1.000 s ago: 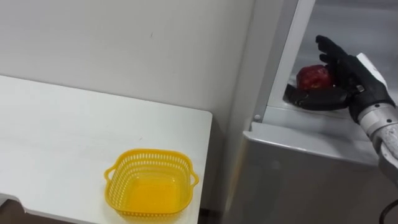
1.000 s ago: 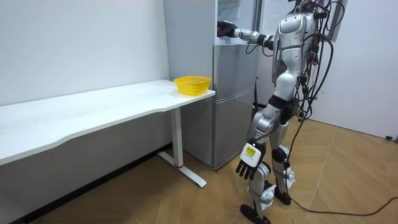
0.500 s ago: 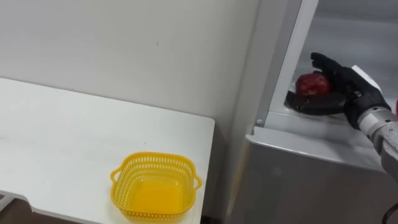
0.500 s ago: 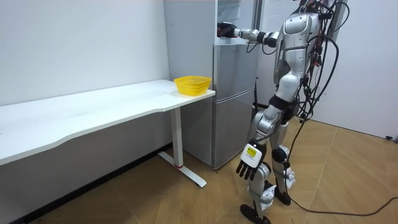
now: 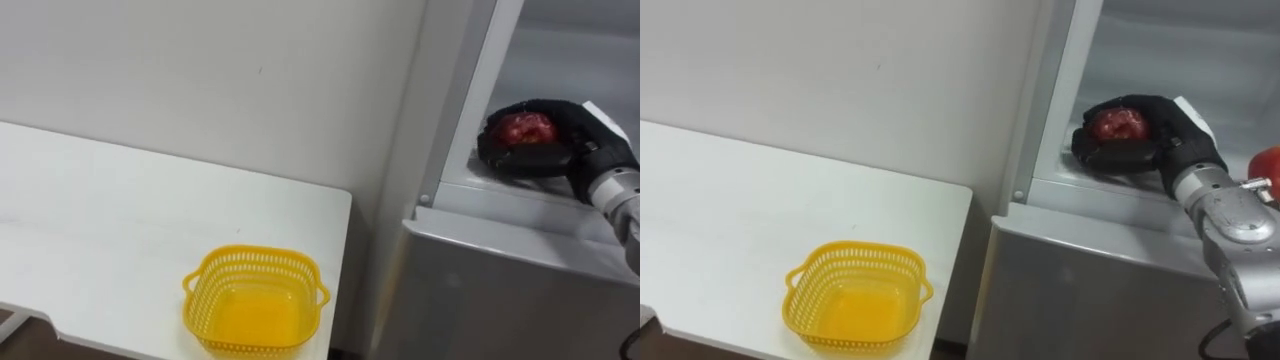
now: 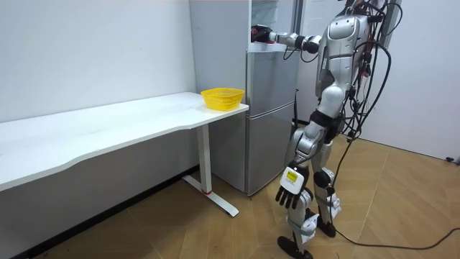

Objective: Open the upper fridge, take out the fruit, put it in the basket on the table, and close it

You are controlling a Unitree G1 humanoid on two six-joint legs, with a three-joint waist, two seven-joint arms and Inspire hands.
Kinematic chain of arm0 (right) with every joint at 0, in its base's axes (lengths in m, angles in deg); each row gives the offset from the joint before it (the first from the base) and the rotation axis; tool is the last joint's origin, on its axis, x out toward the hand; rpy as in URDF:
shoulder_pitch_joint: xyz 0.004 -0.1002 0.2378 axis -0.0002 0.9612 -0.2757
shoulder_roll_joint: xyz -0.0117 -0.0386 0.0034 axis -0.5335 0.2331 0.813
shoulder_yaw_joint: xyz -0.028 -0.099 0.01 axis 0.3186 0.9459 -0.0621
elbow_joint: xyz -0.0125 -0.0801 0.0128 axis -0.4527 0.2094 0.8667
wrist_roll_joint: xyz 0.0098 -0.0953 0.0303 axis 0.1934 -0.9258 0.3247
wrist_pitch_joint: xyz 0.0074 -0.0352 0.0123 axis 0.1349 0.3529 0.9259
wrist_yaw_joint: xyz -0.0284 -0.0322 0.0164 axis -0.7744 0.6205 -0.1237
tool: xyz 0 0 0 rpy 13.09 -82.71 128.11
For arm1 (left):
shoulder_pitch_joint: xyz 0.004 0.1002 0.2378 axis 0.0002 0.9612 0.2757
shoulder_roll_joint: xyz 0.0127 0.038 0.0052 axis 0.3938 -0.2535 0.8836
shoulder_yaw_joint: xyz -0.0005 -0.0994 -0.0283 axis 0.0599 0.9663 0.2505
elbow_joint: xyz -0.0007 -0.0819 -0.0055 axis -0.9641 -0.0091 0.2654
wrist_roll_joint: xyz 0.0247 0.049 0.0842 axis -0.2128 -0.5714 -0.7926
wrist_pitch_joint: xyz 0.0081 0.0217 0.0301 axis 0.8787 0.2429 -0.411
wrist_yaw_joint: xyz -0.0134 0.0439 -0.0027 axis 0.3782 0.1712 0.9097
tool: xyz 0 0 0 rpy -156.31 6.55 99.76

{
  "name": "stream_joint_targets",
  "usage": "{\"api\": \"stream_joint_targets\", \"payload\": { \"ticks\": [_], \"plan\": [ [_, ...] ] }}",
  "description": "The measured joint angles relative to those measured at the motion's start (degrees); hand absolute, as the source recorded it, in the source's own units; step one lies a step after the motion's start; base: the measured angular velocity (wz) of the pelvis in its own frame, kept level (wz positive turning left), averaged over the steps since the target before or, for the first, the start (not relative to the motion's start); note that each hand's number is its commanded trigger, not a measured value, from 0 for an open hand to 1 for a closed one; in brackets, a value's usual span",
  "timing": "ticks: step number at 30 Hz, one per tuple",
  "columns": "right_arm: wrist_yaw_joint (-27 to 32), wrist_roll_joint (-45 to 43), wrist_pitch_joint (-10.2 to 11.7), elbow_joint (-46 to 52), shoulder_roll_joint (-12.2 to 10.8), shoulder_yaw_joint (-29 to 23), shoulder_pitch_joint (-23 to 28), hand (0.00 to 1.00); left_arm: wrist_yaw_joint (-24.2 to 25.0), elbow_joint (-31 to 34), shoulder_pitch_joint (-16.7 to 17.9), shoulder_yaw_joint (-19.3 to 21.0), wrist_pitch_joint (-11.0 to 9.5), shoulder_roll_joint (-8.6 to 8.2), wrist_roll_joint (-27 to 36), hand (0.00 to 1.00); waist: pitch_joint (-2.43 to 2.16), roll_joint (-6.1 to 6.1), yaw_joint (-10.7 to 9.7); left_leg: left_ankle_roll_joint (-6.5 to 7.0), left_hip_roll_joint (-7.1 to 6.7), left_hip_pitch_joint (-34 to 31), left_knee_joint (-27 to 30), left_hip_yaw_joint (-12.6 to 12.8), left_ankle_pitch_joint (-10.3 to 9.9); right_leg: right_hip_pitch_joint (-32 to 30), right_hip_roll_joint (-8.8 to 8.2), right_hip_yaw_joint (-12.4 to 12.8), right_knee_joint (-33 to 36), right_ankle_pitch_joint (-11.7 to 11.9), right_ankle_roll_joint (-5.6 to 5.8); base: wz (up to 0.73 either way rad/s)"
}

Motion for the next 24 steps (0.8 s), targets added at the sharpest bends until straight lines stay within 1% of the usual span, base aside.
{"api": "stream_joint_targets", "payload": {
  "ticks": [2, 4, 9, 10, 12, 15, 20, 21, 23, 24],
  "plan": [
    [0.3, 1.1, 0.4, 0.1, 0.0, 0.4, 0.0, 1.00, -0.1, 0.2, -0.5, 0.0, -0.2, 0.01, 0.0, 0.00, -0.02, -0.11, -0.1, 0.00, 0.00, 0.0, 0.0, 0.0, 0.0, 0.0, 0.00, 0.0, 0.0, 0.0, 0.00, 0.00],
    [0.8, 1.0, 0.2, 1.2, 0.0, 0.8, 0.0, 1.00, -0.2, 0.3, -0.9, 0.0, -0.5, 0.01, 0.0, 0.00, 0.00, -0.09, -0.1, 0.00, 0.00, 0.0, -0.1, 0.1, 0.0, 0.0, 0.02, 0.1, 0.0, 0.0, 0.00, 0.00],
    [2.3, -0.1, -1.7, 7.2, 0.1, 3.7, 0.6, 1.00, -1.2, 0.3, -0.9, -0.3, -0.7, 0.19, 0.9, 0.00, 0.03, -0.04, -1.0, 0.00, 0.03, -0.1, -0.5, 0.4, 0.0, -0.3, 0.04, 0.0, -0.1, 0.0, 0.00, -0.04],
    [2.5, -0.3, -2.2, 7.9, 0.1, 3.8, 0.7, 1.00, -1.6, 0.3, -1.0, -0.3, -0.7, 0.19, 1.2, 0.00, 0.04, -0.04, -1.2, 0.00, 0.03, 0.0, -0.5, 0.4, 0.0, -0.4, 0.04, 0.1, -0.1, 0.0, 0.00, 0.00],
    [3.2, -0.4, -2.5, 9.6, 0.1, 3.7, 1.7, 1.00, -2.4, 0.3, -1.0, -0.3, -0.7, 0.19, 1.3, 0.00, 0.03, -0.04, -1.3, 0.00, 0.03, 0.0, -0.5, 0.5, 0.0, -0.4, 0.04, 0.1, -0.1, 0.0, 0.00, 0.00],
    [4.5, -1.6, -3.4, 13.6, 0.1, 3.5, 3.8, 1.00, -2.8, 0.3, -0.9, -0.3, -0.7, 0.39, 2.1, 0.00, 0.00, -0.01, -1.5, 0.00, 0.04, 0.0, -0.4, 0.5, 0.0, -0.4, 0.04, 0.3, -0.1, 0.0, 0.00, 0.00],
    [6.2, -4.3, -3.4, 22.1, -0.2, 2.2, 9.2, 1.00, -2.8, 0.2, -1.0, -0.3, -0.7, 0.50, 2.3, 0.00, -0.05, 0.31, -1.8, 0.01, 0.03, 0.2, -0.5, 0.5, 0.0, -0.2, 0.05, 0.6, -0.1, 0.0, 0.00, 0.00],
    [6.8, -5.0, -3.4, 23.2, -0.4, 2.1, 10.0, 1.00, -2.8, 0.1, -1.1, -0.3, -0.8, 0.49, 2.3, 0.00, 0.01, 0.46, -1.8, 0.02, 0.03, 0.4, -0.5, 0.5, 0.0, 0.0, 0.05, 0.7, -0.1, 0.0, 0.00, 0.00],
    [7.2, -7.5, -3.5, 27.2, -0.9, 1.0, 12.5, 1.00, -3.0, -0.1, -1.0, -0.3, -1.6, 0.48, 2.4, 0.00, -0.02, 0.73, -1.9, 0.02, 0.03, 0.5, -0.7, 0.6, 0.0, 0.1, 0.08, 1.5, -0.2, 0.0, 0.00, 0.00],
    [7.5, -8.0, -3.6, 28.3, -1.0, 1.0, 13.1, 1.00, -3.2, -0.1, -0.9, -0.3, -1.8, 0.48, 2.4, 0.00, -0.04, 0.78, -2.0, 0.02, 0.03, 0.6, -0.9, 0.6, 0.0, 0.0, 0.09, 1.5, -0.2, 0.0, 0.00, 0.00]
  ]
}}
